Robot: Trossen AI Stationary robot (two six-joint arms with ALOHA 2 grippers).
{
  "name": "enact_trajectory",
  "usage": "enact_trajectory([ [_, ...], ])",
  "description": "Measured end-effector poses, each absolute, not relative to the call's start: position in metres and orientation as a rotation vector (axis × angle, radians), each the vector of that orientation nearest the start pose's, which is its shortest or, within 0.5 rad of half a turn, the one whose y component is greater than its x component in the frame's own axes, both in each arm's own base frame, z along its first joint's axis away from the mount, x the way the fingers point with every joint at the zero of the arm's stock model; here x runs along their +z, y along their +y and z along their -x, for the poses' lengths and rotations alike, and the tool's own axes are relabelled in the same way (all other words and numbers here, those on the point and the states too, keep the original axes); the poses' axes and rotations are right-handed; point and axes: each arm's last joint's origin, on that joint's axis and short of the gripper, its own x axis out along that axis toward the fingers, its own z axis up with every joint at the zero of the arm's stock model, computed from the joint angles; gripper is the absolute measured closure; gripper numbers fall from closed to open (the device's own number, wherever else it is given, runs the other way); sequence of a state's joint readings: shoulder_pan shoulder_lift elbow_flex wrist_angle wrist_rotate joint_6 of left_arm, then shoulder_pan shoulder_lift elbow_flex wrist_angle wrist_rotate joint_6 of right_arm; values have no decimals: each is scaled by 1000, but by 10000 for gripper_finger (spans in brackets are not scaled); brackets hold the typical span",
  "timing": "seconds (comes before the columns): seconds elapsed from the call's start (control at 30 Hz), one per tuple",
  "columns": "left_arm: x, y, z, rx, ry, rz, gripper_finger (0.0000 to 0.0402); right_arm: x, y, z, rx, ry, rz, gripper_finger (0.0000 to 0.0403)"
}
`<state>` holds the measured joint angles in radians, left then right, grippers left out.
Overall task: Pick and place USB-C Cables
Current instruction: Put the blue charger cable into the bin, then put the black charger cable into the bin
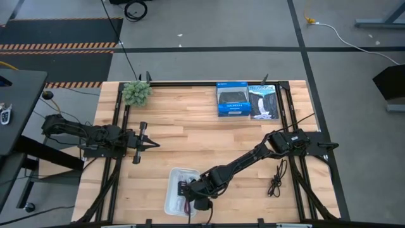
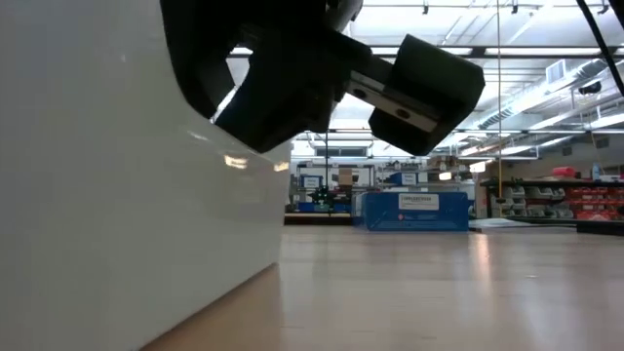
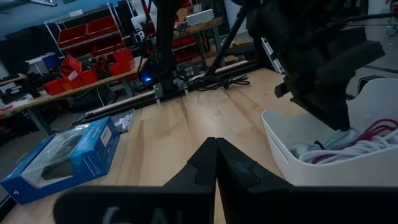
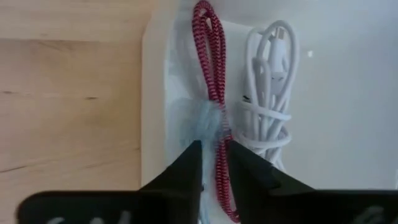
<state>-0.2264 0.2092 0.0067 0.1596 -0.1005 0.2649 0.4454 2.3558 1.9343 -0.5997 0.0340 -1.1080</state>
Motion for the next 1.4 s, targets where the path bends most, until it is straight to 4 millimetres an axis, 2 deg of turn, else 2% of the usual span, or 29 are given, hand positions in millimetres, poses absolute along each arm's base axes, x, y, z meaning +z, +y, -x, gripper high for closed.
enact_trajectory([
  [0.17, 164, -22, -108, -131, 25, -271, 390, 163, 219, -456, 862, 718, 1266, 280],
  [0.27, 164, -22, -108, -131, 25, -272, 390, 169, 222, -456, 837, 709, 1282, 268],
  [0.47, 164, -22, -108, -130, 26, -272, 390, 202, 229, -457, 773, 648, 1261, 267],
  [0.63, 164, -22, -108, -131, 25, -272, 390, 234, 229, -447, 694, 659, 1116, 267],
  [0.8, 164, -22, -108, -130, 25, -271, 390, 266, 225, -420, 728, 766, 951, 268],
  [0.93, 164, -22, -108, -131, 25, -272, 390, 277, 220, -394, 786, 943, 815, 268],
  [1.13, 164, -22, -108, -131, 25, -272, 390, 280, 216, -361, 890, 1228, 695, 268],
  [1.27, 164, -22, -108, -130, 25, -271, 390, 275, 223, -345, 922, 1338, 671, 270],
  [1.4, 164, -22, -108, -131, 25, -272, 390, 272, 231, -320, 945, 1427, 688, 275],
])
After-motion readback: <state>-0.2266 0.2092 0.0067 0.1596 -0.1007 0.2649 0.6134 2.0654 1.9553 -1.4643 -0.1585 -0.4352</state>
